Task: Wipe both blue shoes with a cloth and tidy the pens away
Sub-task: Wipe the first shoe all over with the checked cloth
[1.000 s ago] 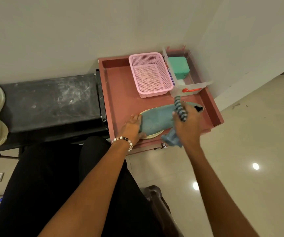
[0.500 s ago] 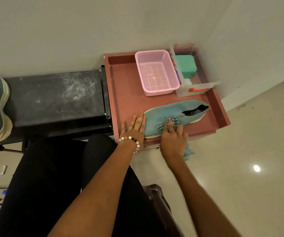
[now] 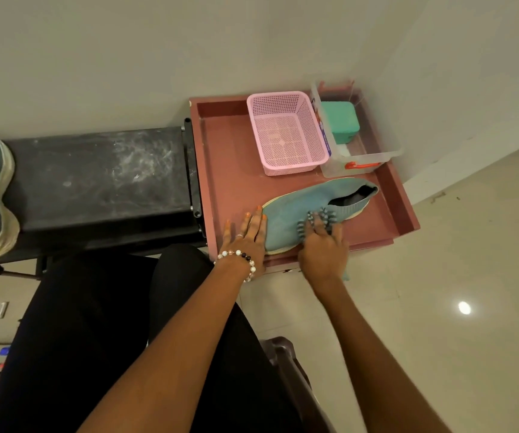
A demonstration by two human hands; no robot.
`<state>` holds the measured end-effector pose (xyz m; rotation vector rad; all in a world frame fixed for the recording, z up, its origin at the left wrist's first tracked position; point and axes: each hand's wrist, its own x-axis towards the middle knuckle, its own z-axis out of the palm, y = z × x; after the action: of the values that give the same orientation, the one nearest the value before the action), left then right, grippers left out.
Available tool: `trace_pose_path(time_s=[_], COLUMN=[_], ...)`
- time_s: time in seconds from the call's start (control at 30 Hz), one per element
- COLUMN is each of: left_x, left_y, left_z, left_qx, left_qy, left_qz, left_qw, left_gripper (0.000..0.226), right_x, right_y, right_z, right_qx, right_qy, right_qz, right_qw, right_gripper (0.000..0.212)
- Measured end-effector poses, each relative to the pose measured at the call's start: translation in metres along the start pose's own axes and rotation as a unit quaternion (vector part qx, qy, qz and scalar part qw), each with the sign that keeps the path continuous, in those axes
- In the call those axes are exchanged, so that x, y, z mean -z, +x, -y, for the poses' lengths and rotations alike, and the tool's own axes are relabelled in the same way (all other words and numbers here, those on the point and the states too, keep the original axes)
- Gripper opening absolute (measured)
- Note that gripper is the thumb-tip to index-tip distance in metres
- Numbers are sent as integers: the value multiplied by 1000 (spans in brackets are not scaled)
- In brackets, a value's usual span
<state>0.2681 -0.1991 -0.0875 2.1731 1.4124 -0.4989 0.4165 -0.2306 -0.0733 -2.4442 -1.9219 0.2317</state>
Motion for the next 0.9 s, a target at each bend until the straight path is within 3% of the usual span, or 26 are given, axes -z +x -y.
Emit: trace_pose_path(time_s=[0.17,0.23,0.33,0.4,0.5,0.6,0.67,0.73,0.83,0.9], left_x=[10,21,39,47,39,27,22,18,12,10], left_y=[-11,-15,-10,-3,8,10,10,8,6,5], left_z=[-2,-3,0,4,12,17,19,18,13,9], left_qx=[1,-15,-62,-97,-155,-148,-138,-122,-93,-75], left_qy=[15,35,56,56,129,141,178,227,267,252], left_qz=[39,-6,-143,-149,-59,11,12,-5,-25,-43], left_qw=[999,999,986,982,978,979,974,966,959,964], left_gripper=[91,81,64,65,62,76,95,105,102,93], right_x=[-7,9,40,51,29,-7,-13,-13,-13,0], right_y=[-17,-3,19,29,24,4,-2,-5,-10,0], right_z=[-5,-32,-55,-49,-32,-18,-4,9,3,-11], right_qx=[155,145,28,-10,63,91,70,125,233,252], right_qy=[138,140,197,234,138,2,14,31,-17,-64], right_qz=[68,77,-55,-143,-90,-2,15,41,47,51], right_qw=[976,976,979,962,984,996,997,991,971,964], right_gripper=[68,67,53,43,51,66,61,64,69,70])
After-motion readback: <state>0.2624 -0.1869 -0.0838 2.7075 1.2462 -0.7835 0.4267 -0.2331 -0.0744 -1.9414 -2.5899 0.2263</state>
